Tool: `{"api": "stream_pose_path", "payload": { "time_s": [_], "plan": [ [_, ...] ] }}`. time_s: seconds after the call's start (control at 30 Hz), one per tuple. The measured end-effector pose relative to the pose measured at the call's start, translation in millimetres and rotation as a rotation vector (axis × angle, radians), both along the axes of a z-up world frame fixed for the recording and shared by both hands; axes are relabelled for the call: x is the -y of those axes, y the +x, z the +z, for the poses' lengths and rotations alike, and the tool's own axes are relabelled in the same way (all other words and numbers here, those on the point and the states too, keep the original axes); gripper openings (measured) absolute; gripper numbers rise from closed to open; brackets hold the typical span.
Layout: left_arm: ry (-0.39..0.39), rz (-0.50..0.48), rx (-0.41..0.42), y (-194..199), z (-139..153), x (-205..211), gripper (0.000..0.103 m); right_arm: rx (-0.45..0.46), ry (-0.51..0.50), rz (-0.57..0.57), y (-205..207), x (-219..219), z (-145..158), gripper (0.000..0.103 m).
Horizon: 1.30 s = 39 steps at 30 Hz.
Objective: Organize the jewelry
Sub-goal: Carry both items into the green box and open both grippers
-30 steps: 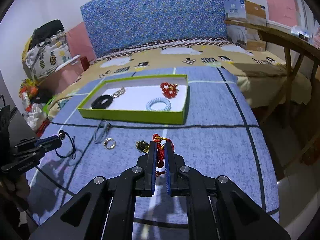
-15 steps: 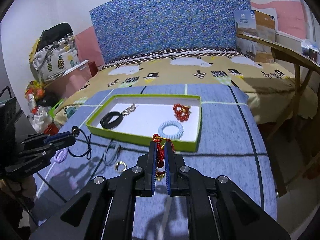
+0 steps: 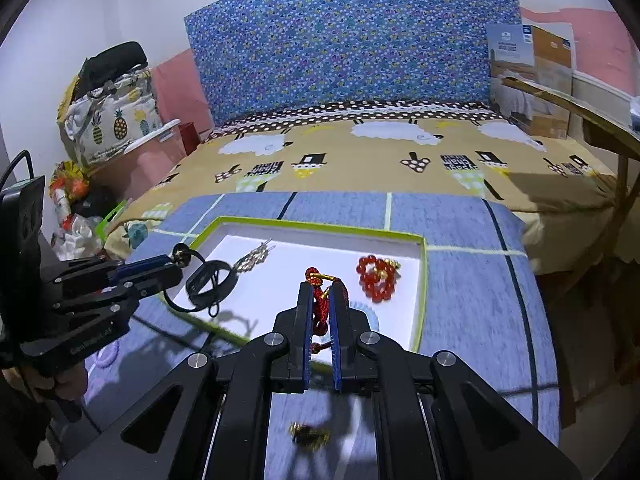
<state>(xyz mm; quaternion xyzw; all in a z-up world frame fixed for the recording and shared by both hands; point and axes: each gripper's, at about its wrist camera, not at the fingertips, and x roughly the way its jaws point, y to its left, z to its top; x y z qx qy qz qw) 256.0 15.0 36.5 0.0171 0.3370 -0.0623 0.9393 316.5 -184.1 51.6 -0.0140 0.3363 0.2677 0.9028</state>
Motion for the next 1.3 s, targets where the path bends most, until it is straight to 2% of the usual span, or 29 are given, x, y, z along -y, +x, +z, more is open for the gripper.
{"api": "stream_pose_path", "payload": {
  "time_s": [0.27, 0.73, 1.0, 1.07, 1.13, 1.3],
  "plan": [
    [-0.020, 0.010, -0.057, 38.9, -17.4, -3.1, 0.014, -0.057, -0.001, 0.019, 39.2, -18.4, -17.5, 0.007],
    [-0.001, 0.007, -0.141, 65.6, -49.0, 0.6, 0.014, -0.162, -0.036, 0.001, 79.3, -30.1, -60.9, 0.008],
    [-0.006, -0.005, -0.156, 68.1, -53.1, 5.0, 0.015, -0.184, -0.049, -0.006, 82.5, -28.8, -66.0, 0.009],
    [-0.009, -0.008, -0.154, 66.4, -52.8, 5.2, 0.017, -0.177, -0.050, -0.002, 80.3, -29.1, -64.0, 0.017],
    [-0.018, -0.005, -0.151, 64.7, -51.9, 3.6, 0.021, -0.170, -0.052, -0.001, 78.3, -29.5, -61.9, 0.018],
    [-0.034, 0.008, -0.132, 55.2, -43.4, -1.4, 0.021, -0.132, -0.058, 0.011, 65.3, -27.0, -50.8, 0.018]
  ]
}}
